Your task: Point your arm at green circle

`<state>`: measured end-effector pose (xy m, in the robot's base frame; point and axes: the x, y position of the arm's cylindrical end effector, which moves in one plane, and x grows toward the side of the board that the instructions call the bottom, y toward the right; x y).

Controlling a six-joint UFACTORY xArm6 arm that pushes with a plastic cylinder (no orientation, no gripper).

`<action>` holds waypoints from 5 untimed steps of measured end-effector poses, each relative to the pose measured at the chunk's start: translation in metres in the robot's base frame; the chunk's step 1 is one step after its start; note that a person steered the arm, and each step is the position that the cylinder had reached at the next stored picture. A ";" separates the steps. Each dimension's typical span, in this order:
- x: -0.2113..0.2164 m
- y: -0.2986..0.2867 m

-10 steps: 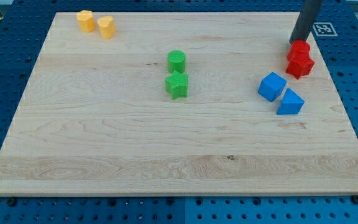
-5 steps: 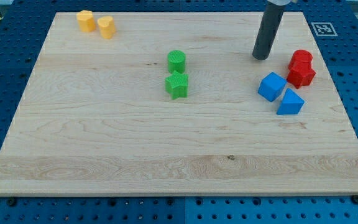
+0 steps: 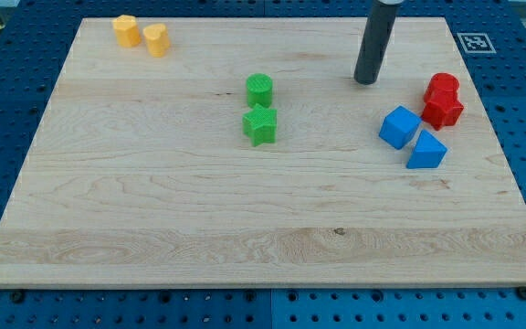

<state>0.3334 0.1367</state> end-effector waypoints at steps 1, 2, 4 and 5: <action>0.000 -0.016; 0.000 -0.034; 0.000 -0.074; 0.000 -0.086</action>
